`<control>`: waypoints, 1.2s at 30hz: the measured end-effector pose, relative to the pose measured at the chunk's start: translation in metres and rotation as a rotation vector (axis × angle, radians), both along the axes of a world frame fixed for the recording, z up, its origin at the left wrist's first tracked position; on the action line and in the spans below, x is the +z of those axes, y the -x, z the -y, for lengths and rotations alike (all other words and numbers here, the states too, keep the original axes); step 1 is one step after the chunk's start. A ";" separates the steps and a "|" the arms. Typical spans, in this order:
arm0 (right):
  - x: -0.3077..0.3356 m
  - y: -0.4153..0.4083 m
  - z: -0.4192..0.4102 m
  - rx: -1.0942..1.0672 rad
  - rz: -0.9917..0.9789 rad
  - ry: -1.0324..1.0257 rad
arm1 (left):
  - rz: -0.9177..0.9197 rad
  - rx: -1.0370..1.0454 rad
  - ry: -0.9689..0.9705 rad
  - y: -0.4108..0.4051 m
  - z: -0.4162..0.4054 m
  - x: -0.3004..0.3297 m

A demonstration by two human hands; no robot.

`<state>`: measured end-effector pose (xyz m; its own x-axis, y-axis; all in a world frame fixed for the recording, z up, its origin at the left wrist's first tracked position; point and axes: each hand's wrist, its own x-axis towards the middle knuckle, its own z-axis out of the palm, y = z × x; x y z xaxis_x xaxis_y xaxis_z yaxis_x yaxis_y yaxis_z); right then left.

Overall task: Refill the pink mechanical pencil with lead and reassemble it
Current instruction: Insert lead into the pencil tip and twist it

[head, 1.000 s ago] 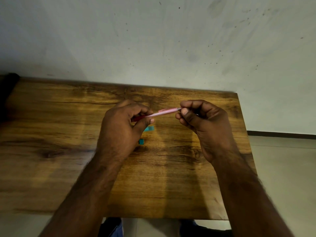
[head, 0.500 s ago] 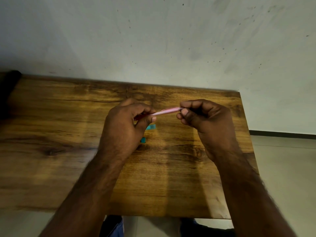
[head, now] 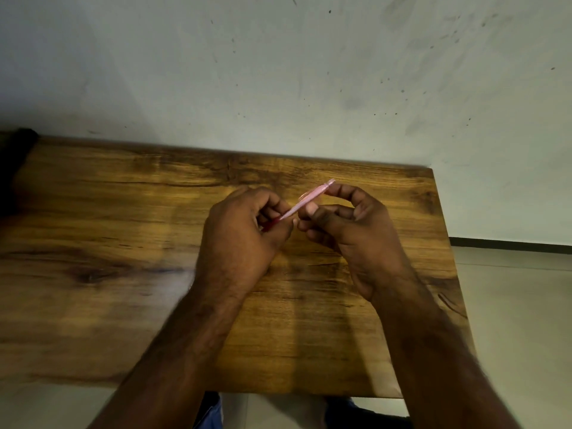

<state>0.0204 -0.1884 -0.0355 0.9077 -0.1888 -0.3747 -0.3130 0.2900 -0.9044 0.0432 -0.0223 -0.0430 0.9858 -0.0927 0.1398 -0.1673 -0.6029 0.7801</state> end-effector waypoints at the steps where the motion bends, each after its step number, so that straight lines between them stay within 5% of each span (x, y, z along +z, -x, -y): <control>1: -0.001 0.000 -0.002 -0.022 -0.010 0.017 | 0.000 -0.003 -0.005 0.002 0.003 -0.001; 17: -0.009 0.003 0.004 0.006 -0.050 0.337 | -0.132 -0.130 -0.024 0.009 0.009 -0.002; 26: -0.019 0.002 0.001 0.123 -0.100 0.858 | -0.160 0.107 0.027 -0.007 -0.017 -0.001; 36: -0.018 0.004 -0.003 0.182 -0.053 1.049 | -0.192 0.129 -0.034 -0.011 -0.024 -0.007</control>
<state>0.0166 -0.1856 -0.0532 0.9420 -0.3035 -0.1432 -0.3196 -0.6811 -0.6588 0.0538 0.0013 -0.0496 0.9981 0.0344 -0.0521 0.0621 -0.6365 0.7688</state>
